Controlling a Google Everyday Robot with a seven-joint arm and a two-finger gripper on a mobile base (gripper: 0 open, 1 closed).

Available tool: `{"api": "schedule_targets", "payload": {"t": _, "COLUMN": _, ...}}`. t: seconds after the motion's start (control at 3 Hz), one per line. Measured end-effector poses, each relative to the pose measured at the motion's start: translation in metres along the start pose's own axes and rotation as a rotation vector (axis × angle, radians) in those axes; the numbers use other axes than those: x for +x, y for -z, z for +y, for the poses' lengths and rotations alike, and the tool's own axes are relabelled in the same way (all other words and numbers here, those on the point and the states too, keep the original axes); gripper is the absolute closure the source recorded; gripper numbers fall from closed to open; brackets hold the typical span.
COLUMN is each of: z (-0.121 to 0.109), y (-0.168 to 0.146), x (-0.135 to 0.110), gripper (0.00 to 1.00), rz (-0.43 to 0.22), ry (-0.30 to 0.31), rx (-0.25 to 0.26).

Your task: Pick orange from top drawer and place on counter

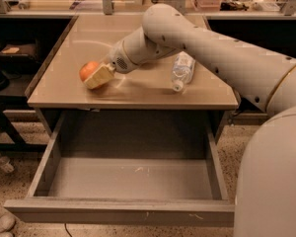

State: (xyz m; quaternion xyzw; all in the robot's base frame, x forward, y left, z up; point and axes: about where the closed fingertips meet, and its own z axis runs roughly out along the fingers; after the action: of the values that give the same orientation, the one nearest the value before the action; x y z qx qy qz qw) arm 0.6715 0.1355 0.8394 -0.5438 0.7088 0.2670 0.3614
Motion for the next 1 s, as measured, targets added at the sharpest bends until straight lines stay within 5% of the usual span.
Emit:
{"api": "schedule_targets", "payload": {"t": 0.33, "z": 0.0000, "y": 0.0000, "x": 0.0000, "gripper": 1.00, "rz": 0.000, "ry": 0.000, "rx": 0.000}}
{"api": "schedule_targets", "payload": {"t": 1.0, "z": 0.0001, "y": -0.0001, "x": 0.0000, "gripper": 0.59, "rz": 0.000, "ry": 0.000, "rx": 0.000}}
